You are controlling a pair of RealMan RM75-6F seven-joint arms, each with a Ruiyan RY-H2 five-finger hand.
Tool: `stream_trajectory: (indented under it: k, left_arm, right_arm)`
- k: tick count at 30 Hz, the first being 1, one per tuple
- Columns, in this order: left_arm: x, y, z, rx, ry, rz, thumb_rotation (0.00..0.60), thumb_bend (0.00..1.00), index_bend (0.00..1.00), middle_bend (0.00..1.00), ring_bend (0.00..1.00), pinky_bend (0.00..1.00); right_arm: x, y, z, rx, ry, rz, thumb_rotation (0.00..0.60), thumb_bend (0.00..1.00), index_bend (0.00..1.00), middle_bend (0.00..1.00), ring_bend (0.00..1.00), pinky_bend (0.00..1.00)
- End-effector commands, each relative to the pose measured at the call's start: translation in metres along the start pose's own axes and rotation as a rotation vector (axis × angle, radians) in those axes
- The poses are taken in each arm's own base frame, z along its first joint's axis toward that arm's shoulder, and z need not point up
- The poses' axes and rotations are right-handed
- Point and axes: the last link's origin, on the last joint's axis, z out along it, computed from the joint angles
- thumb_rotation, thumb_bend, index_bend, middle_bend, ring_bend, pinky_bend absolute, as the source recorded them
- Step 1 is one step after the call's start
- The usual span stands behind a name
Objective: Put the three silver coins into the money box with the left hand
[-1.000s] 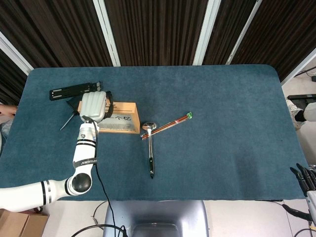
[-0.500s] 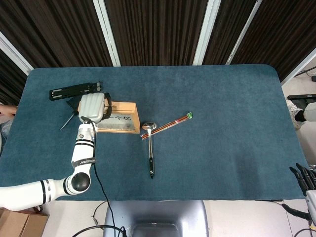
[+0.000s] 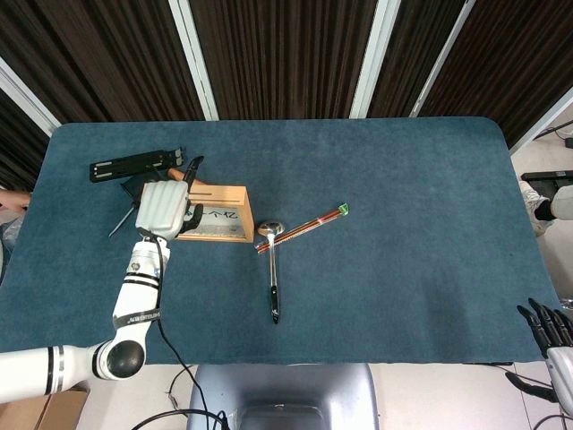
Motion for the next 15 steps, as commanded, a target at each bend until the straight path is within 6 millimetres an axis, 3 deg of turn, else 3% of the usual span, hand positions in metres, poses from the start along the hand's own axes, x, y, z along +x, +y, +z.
stream_trajectory:
  k: [1, 3, 4, 5, 7, 10, 13, 15]
  left_arm:
    - [0.002, -0.021, -0.063, -0.092, -0.031, -0.016, 0.600, 0.43, 0.03, 0.52, 0.62, 0.74]
    - [-0.007, -0.048, -0.106, -0.108, -0.060, 0.034, 0.600, 0.42, 0.01, 0.24, 0.26, 0.39]
    - [-0.013, -0.066, -0.131, -0.114, -0.062, 0.059, 0.600, 0.41, 0.01, 0.16, 0.15, 0.25]
    - [-0.020, -0.080, -0.150, -0.115, -0.060, 0.075, 0.600, 0.41, 0.00, 0.13, 0.09, 0.19]
    - [-0.036, -0.114, -0.195, -0.096, -0.080, 0.096, 0.600, 0.39, 0.00, 0.06, 0.02, 0.11]
    - [-0.051, -0.151, -0.249, -0.040, -0.100, 0.080, 0.600, 0.36, 0.00, 0.00, 0.00, 0.04]
    - [-0.061, -0.169, -0.275, -0.009, -0.047, 0.030, 0.600, 0.35, 0.00, 0.00, 0.00, 0.01]
    - [-0.062, -0.174, -0.282, -0.027, -0.067, 0.093, 0.600, 0.35, 0.00, 0.00, 0.00, 0.01]
  right_arm:
    - [0.000, 0.000, -0.001, 0.000, 0.002, -0.001, 0.600, 0.05, 0.00, 0.00, 0.00, 0.00]
    - [0.000, 0.000, -0.001, 0.000, 0.003, -0.004, 0.600, 0.05, 0.00, 0.00, 0.00, 0.00]
    - [-0.001, -0.001, -0.001, 0.002, 0.001, -0.010, 0.600, 0.05, 0.00, 0.00, 0.00, 0.00]
    - [-0.002, -0.001, -0.002, 0.003, -0.003, -0.015, 0.600, 0.05, 0.00, 0.00, 0.00, 0.00]
    - [-0.005, -0.004, -0.004, 0.010, -0.011, -0.026, 0.600, 0.05, 0.00, 0.00, 0.00, 0.00]
    - [-0.008, -0.009, -0.005, 0.019, -0.005, -0.047, 0.600, 0.05, 0.00, 0.00, 0.00, 0.00]
    - [-0.010, -0.014, -0.006, 0.028, 0.003, -0.060, 0.600, 0.05, 0.00, 0.00, 0.00, 0.00]
    - [-0.012, -0.016, -0.006, 0.033, 0.012, -0.074, 0.600, 0.05, 0.00, 0.00, 0.00, 0.00]
